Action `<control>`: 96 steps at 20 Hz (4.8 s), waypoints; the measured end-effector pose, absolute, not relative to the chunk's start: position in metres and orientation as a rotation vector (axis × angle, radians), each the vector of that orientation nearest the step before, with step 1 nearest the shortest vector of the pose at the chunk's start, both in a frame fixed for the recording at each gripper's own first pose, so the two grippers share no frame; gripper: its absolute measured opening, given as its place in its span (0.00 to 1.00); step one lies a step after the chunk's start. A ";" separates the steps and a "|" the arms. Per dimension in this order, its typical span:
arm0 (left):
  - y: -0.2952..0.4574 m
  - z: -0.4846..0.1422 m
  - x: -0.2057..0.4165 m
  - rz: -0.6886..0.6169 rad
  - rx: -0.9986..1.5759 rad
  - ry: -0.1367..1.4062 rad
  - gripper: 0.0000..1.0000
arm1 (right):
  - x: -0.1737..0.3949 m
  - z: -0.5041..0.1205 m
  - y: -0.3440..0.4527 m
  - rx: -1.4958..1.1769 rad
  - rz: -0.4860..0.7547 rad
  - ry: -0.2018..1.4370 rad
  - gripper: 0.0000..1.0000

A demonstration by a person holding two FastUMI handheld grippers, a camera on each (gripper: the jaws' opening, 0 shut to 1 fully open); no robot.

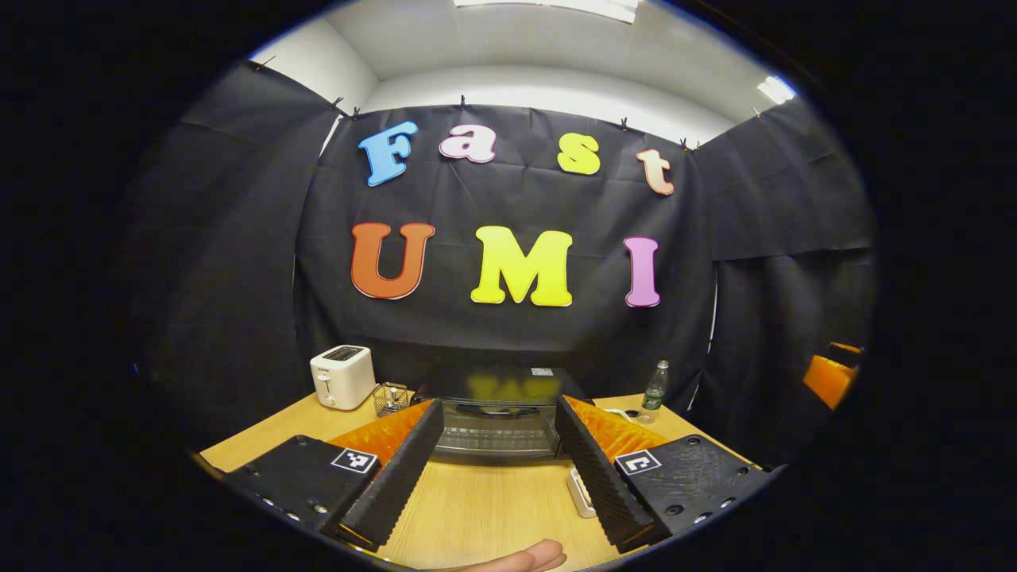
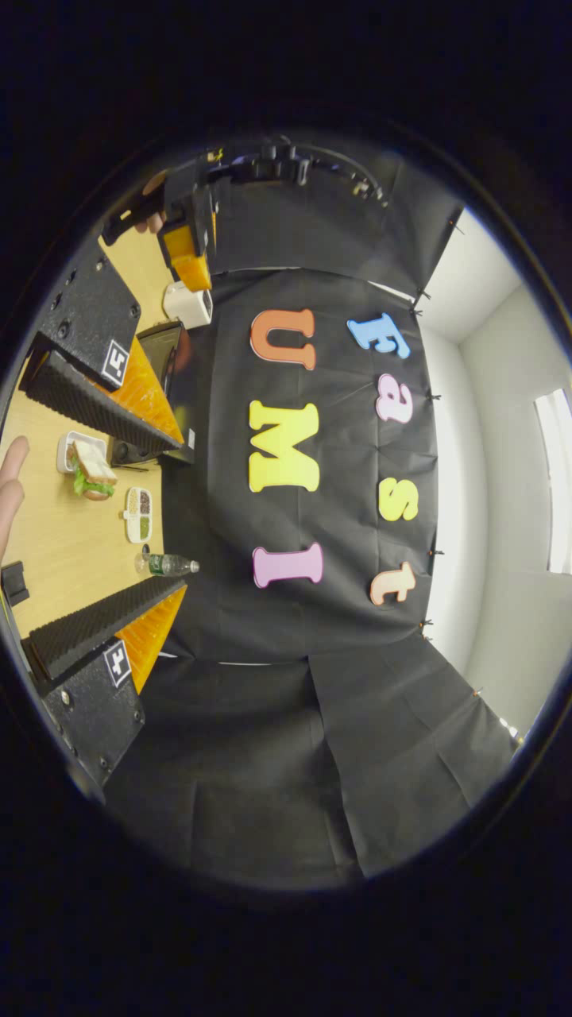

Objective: Open the electric oven with the left hand, put the food in, and close the electric oven.

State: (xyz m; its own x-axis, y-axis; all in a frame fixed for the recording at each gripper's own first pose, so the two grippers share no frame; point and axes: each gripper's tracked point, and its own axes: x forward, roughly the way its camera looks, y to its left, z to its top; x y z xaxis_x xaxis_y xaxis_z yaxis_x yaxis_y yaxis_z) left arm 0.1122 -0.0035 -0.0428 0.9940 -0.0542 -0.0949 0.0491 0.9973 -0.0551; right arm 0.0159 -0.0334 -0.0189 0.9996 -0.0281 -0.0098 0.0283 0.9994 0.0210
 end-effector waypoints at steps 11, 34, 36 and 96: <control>-0.018 -0.129 0.273 -0.051 -0.034 0.284 0.93 | 0.038 -0.029 -0.081 0.038 -0.083 -0.007 0.97; -0.021 -0.203 0.242 -0.043 0.016 0.439 0.98 | 0.026 -0.060 -0.094 0.038 -0.116 0.056 0.97; -0.021 -0.212 0.229 -0.042 0.010 0.429 0.98 | 0.023 -0.061 -0.093 0.041 -0.117 0.059 0.97; 0.002 -0.073 0.043 0.031 0.102 0.123 0.94 | 0.221 -0.274 0.001 0.451 0.527 1.202 0.81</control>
State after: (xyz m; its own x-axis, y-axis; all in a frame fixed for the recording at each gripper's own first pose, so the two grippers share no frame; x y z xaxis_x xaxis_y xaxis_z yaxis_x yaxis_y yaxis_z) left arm 0.0426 0.0022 -0.0732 0.9920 0.0367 -0.1205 -0.0242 0.9943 0.1038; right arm 0.2209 0.0012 -0.2736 0.2681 0.6041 -0.7504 -0.1431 0.7953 0.5891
